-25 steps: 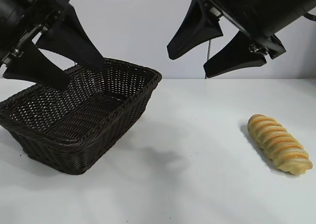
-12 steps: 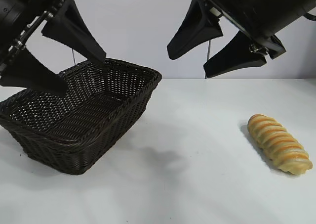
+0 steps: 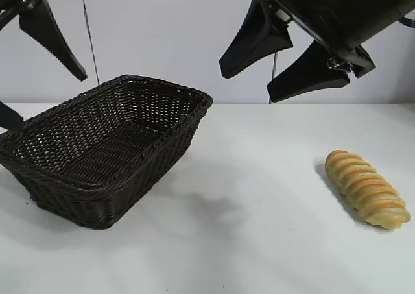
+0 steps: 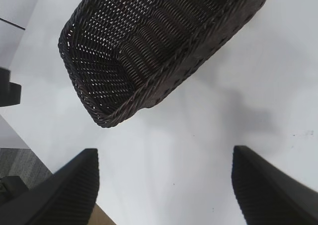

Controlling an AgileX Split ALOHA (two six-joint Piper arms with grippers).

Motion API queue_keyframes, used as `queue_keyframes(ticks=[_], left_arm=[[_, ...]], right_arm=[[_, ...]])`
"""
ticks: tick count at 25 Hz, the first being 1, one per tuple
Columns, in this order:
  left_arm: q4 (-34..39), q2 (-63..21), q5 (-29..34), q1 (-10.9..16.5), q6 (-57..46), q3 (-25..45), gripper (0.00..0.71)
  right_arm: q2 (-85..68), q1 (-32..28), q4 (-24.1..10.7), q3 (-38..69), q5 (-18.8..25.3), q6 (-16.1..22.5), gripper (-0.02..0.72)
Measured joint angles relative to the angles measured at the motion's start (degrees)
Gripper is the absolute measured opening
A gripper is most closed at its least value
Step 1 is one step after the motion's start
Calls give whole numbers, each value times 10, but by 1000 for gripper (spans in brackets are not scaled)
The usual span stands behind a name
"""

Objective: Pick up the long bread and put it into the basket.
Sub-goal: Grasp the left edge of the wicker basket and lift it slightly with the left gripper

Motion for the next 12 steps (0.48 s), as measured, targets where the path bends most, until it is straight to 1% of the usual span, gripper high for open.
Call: queue_keyframes(ticks=[4, 12], left_arm=[[14, 33, -6, 0, -15, 0, 534], [17, 94, -21, 0, -19, 0, 534]], right_arm=[[0, 0, 0, 0, 0, 0, 538], [0, 0, 0, 0, 0, 0, 538]])
